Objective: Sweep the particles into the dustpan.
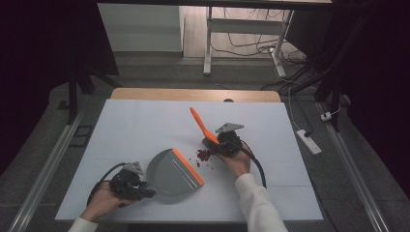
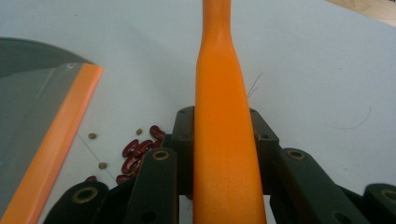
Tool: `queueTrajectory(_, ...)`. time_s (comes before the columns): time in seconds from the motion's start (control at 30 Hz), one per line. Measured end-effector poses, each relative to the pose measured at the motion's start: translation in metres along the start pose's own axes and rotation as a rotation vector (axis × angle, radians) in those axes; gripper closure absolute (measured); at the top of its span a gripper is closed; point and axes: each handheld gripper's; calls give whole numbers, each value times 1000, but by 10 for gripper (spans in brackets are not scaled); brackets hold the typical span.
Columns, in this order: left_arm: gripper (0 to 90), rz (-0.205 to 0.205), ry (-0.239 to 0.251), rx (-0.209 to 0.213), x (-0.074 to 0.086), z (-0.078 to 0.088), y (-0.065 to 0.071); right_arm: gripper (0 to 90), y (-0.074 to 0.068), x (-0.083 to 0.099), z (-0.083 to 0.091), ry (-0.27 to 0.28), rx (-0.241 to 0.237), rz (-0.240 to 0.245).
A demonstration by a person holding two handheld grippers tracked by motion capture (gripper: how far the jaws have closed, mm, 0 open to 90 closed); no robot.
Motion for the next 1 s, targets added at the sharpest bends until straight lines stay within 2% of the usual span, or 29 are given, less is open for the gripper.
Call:
queueTrajectory(0.63,617,-6,-4,0,-1,-1,3,695,-18,3,0,-10,-62,45)
queueTrajectory(1.0,617,-8,-6,1,-1,-1,3,695,-34,4,-3,-8,-89,80)
Point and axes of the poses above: each handheld gripper's, and its own axes: z roughly backward along the jaws, x roughly out of its underside, y roughly to its right, and after that the axes turned 8 degrees about -z, right-handed
